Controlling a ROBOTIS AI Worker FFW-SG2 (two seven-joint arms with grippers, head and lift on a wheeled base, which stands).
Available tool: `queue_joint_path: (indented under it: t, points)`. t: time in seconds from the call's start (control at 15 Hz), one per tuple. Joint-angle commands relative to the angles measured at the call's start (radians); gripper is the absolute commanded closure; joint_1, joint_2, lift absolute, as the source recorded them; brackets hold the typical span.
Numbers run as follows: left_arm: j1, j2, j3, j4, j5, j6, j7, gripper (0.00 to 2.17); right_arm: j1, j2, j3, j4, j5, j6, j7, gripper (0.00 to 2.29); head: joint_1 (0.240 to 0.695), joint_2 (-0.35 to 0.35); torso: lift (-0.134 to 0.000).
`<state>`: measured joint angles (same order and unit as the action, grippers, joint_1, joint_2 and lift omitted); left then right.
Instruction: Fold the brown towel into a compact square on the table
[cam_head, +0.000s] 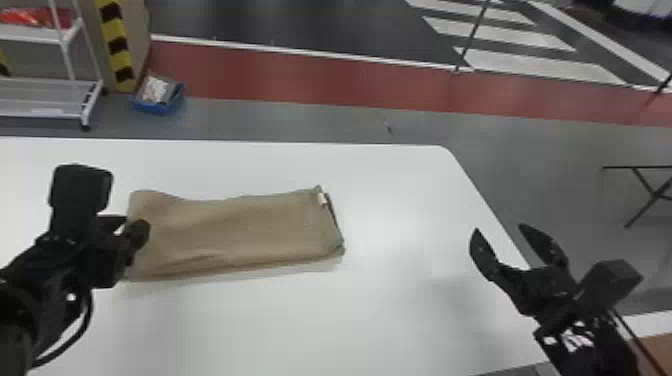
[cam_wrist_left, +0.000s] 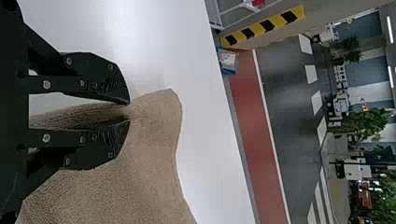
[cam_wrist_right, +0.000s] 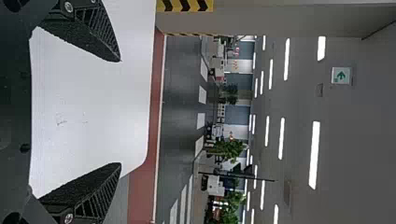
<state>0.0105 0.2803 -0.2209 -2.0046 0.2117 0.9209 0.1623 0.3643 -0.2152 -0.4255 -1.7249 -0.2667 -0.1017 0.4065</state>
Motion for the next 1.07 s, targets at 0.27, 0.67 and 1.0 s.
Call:
queue_joint_path:
  t: [0.27,0.67,1.0]
  points:
    - [0.054,-0.001,-0.023,-0.033,-0.006,-0.164,0.037,0.03,-0.005,0.002,0.028,-0.059,0.006,0.113,0.0,0.08,0.695,-0.252,-0.128]
    - [0.017,-0.012,-0.19,0.036,-0.106,-0.231,-0.017,0.53,-0.153,0.007,0.169,-0.182,0.05,0.509,0.008,0.08,0.695,-0.25,-0.128]
    - [-0.049,-0.026,-0.178,0.13,-0.115,-0.21,-0.101,1.91,-0.217,0.08,0.255,-0.179,0.09,0.552,0.006,0.08,0.695,-0.207,-0.128]
